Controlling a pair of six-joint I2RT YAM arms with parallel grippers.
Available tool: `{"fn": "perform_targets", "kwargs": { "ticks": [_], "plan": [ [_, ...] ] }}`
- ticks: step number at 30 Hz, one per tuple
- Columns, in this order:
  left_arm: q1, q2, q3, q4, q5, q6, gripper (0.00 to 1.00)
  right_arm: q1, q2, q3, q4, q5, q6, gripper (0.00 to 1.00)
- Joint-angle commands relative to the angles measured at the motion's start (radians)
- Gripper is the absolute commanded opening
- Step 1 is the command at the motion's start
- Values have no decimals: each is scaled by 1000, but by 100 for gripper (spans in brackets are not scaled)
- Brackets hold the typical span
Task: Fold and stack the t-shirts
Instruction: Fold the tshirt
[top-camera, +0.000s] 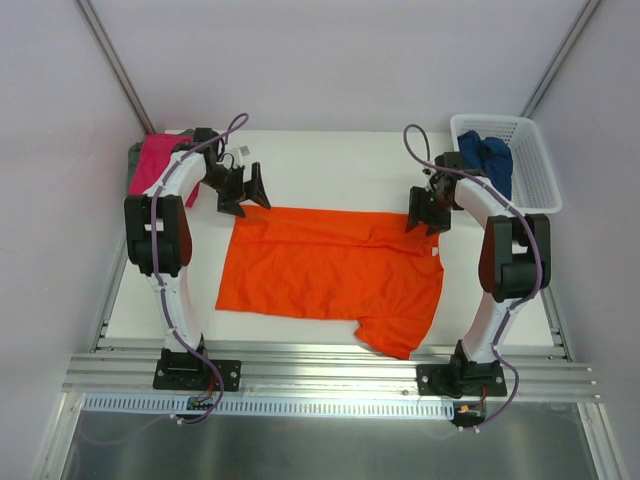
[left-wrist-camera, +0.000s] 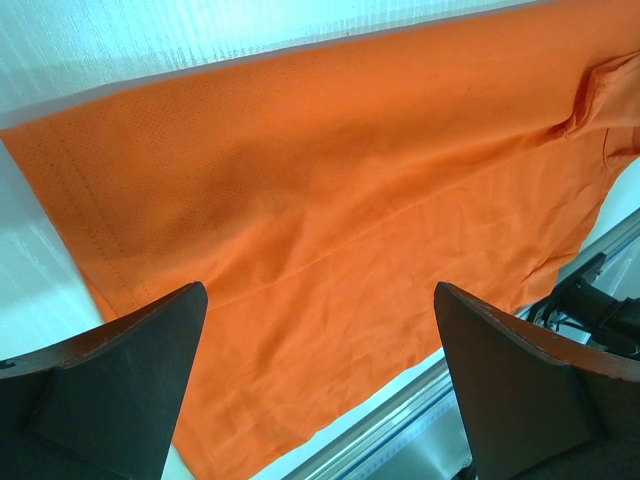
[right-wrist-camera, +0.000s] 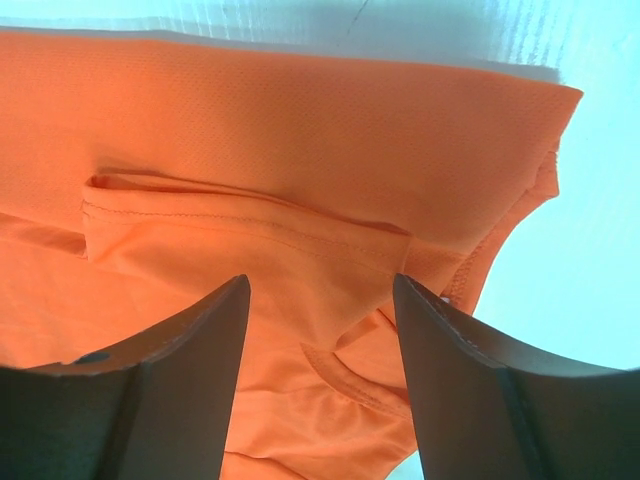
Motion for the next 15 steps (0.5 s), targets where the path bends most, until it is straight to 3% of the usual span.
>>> {"fn": "perform_targets", "kwargs": {
  "ticks": [1, 15],
  "plan": [
    [-5, -62, -9, -13, 12, -7, 99, -8, 29, 35, 4, -29, -11, 62],
    [-3, -54, -9, -13, 4, -2, 99, -40, 48, 81, -11, 9, -18, 61]
  ]
}}
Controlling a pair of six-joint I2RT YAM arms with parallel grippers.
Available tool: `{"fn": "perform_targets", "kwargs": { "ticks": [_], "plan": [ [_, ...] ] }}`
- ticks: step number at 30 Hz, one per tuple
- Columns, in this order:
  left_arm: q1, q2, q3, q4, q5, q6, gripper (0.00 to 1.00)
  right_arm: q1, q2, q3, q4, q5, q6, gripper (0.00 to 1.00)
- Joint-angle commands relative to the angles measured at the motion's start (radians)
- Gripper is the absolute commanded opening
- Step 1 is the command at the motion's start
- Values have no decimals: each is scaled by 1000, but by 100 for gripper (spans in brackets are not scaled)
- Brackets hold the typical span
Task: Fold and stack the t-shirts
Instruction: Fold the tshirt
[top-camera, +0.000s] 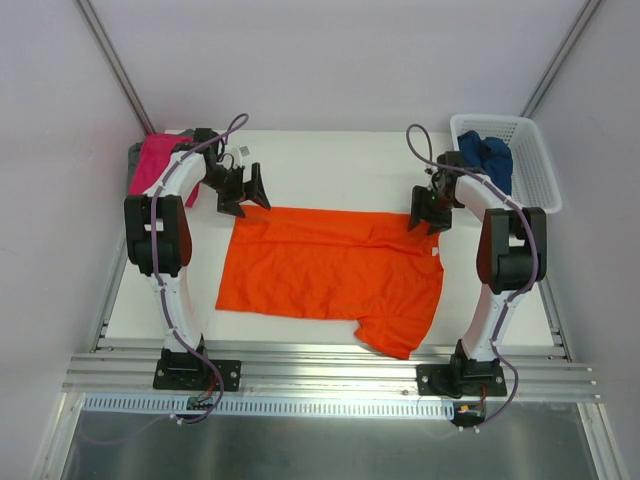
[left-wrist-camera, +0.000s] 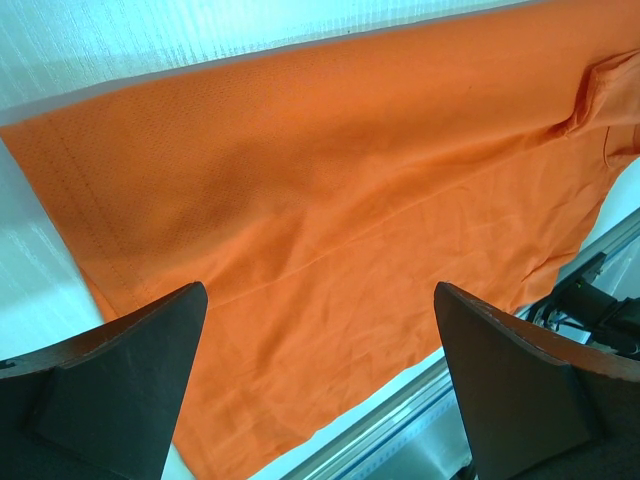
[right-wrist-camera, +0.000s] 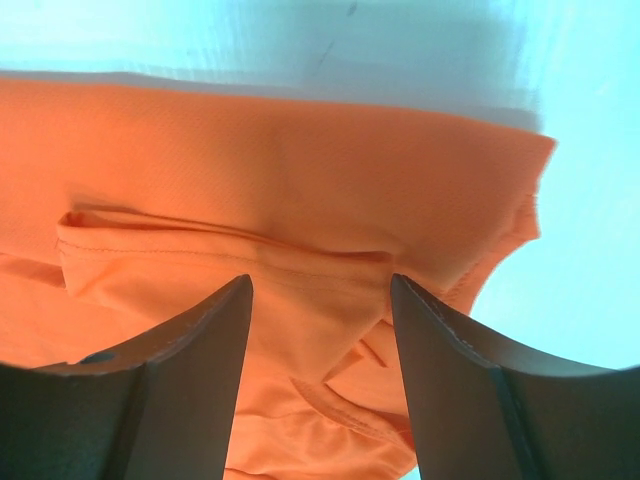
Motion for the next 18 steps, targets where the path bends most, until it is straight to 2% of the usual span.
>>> {"fn": "perform_targets", "kwargs": {
  "ticks": [1, 10, 13, 18],
  "plan": [
    [-3, -43, -1, -13, 2, -4, 99, -22, -32, 33, -14, 22, -19, 61],
    [-5, -39, 16, -13, 2, -5, 99, -24, -37, 0, -2, 2, -20, 60],
    [-5, -49, -1, -11, 2, -4, 99, -19, -32, 4, 1, -12, -23, 54],
    [-5, -56, -7, -13, 0, -4, 99, -12, -32, 5, -2, -36, -25, 35]
  ]
}}
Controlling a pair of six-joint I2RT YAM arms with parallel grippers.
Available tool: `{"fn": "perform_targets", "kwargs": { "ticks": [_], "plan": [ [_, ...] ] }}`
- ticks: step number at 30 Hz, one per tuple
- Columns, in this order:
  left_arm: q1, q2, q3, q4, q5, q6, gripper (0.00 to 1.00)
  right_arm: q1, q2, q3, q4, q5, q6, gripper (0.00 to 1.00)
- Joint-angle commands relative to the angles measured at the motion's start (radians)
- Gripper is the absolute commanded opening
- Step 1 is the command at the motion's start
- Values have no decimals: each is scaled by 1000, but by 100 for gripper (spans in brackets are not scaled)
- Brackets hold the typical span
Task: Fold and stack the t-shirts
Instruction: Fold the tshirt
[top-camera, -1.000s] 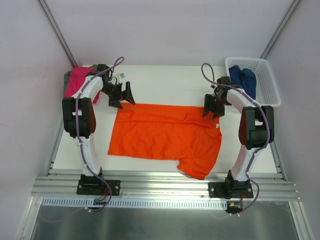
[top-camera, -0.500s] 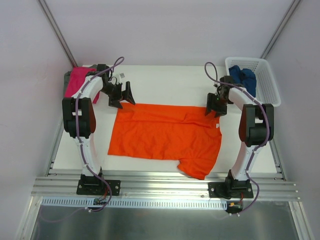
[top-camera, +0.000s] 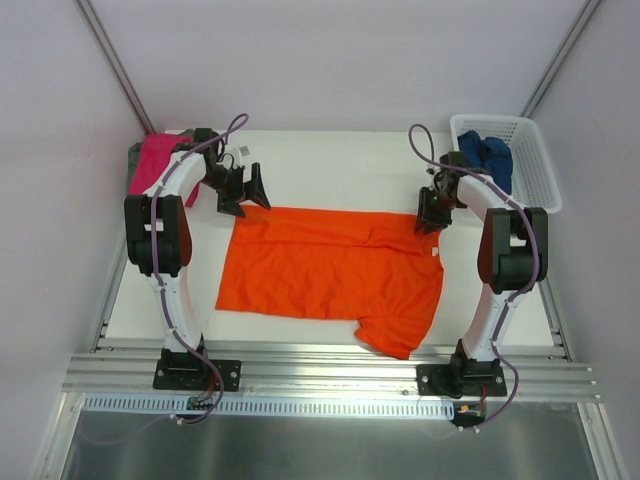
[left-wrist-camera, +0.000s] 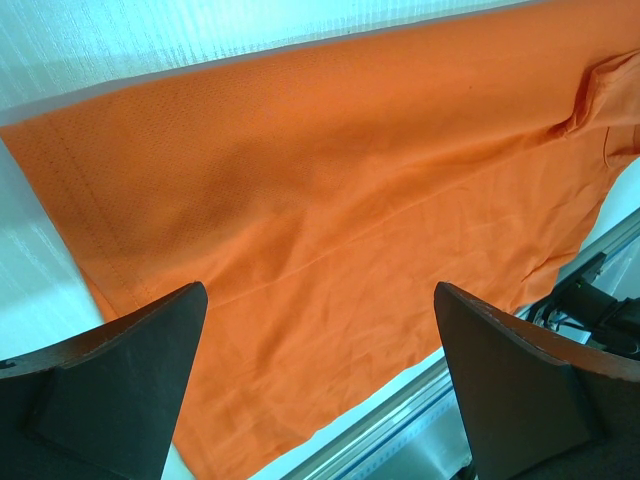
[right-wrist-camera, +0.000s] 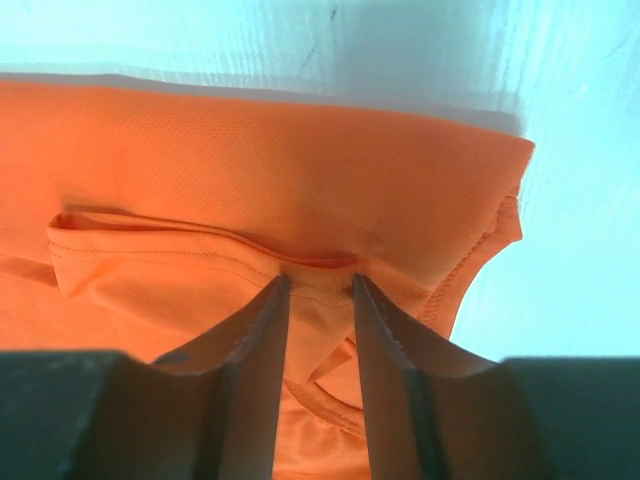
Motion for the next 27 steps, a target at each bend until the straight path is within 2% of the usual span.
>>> {"fn": "perform_targets", "kwargs": {
  "ticks": [1, 7, 10, 13, 20, 27],
  "plan": [
    [-5, -56, -7, -13, 0, -5, 99, 12, -32, 5, -7, -34, -12, 33],
    [-6, -56, -4, -11, 2, -5, 99, 12, -52, -4, -5, -50, -12, 25],
    [-5, -49, 1, -13, 5, -7, 99, 12, -78, -11, -16, -59, -15, 14],
    [-5, -43, 10, -10, 11, -10, 99, 20, -124, -30, -36, -74, -14, 8],
    [-5, -56, 15, -8, -1, -4, 99, 43, -251, -132, -71, -115, -12, 3],
    [-11, -100, -18, -4, -3, 1, 99, 57, -346, -229, -74, -207, -17, 4]
  ]
}}
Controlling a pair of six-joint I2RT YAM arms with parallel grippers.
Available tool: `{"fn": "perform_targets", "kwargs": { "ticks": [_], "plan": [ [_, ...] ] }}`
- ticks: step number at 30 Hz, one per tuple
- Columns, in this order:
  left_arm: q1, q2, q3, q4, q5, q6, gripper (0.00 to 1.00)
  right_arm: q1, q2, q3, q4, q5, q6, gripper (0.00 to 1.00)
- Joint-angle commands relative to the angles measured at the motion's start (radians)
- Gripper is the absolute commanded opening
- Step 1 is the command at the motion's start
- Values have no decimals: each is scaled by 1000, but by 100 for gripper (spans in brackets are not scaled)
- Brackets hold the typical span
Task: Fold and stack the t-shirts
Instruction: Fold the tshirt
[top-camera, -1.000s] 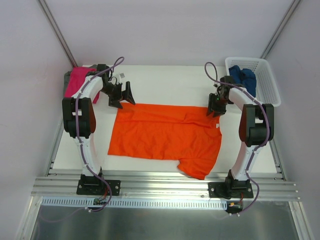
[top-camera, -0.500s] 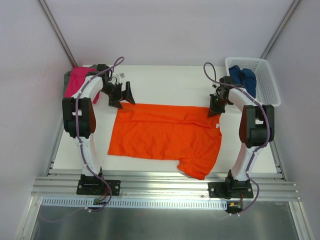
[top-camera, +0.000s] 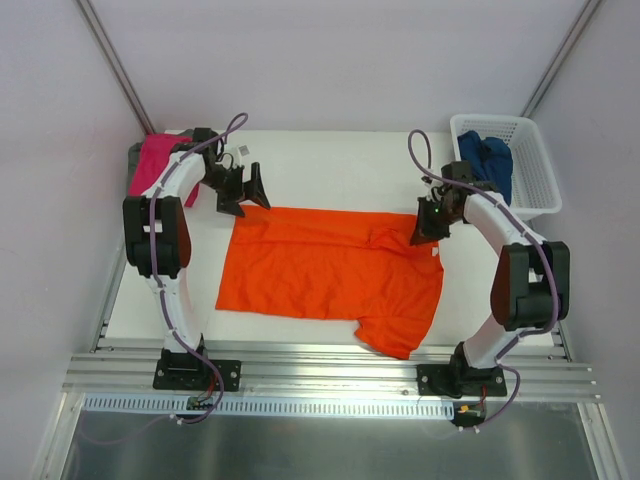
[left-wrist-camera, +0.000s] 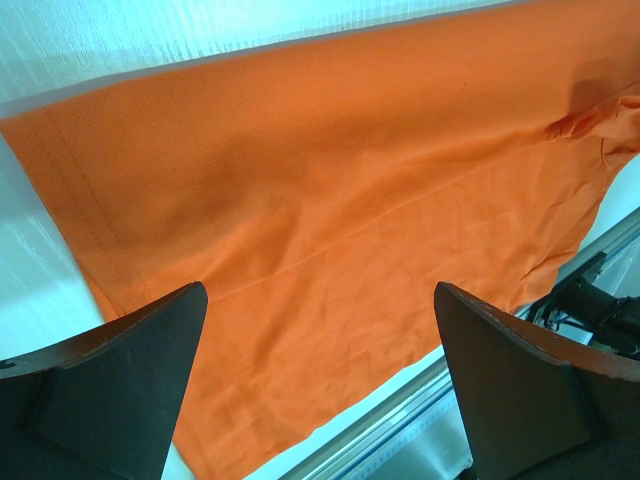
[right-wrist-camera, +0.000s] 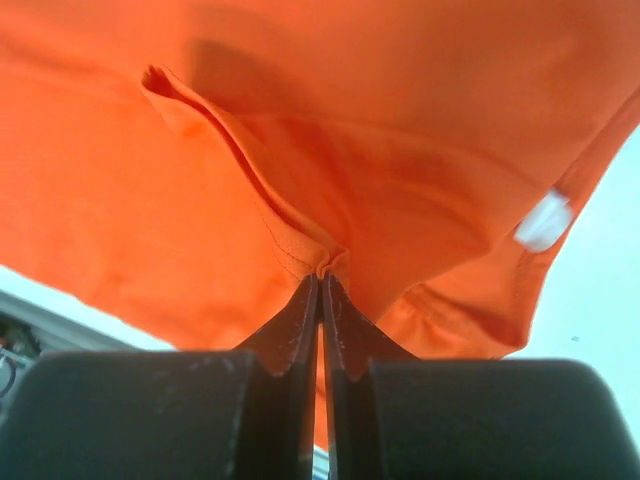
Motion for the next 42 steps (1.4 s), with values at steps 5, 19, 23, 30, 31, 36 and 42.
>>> {"fn": "perform_targets", "kwargs": {
  "ticks": [5, 19, 23, 30, 31, 36, 42],
  "plan": [
    [-15, -130, -43, 0, -1, -2, 99, 20, -138, -133, -48, -96, -5, 5],
    [-19, -201, -107, 15, -6, -1, 99, 67, -267, -256, -34, -7, 40, 96],
    [-32, -172, -80, 15, -15, 2, 99, 67, -229, -213, 18, -4, 64, 96],
    [-46, -12, 21, 6, -29, 15, 99, 67, -49, -37, 63, 20, 99, 96],
    [-49, 11, 35, 6, -33, 15, 99, 67, -23, -15, 73, 25, 109, 96],
    [-59, 69, 80, 4, -43, 8, 99, 72, 162, 179, 78, 42, 130, 96],
    [-64, 126, 118, 4, -33, -1, 99, 81, 259, 278, 41, 61, 116, 96]
  ]
}}
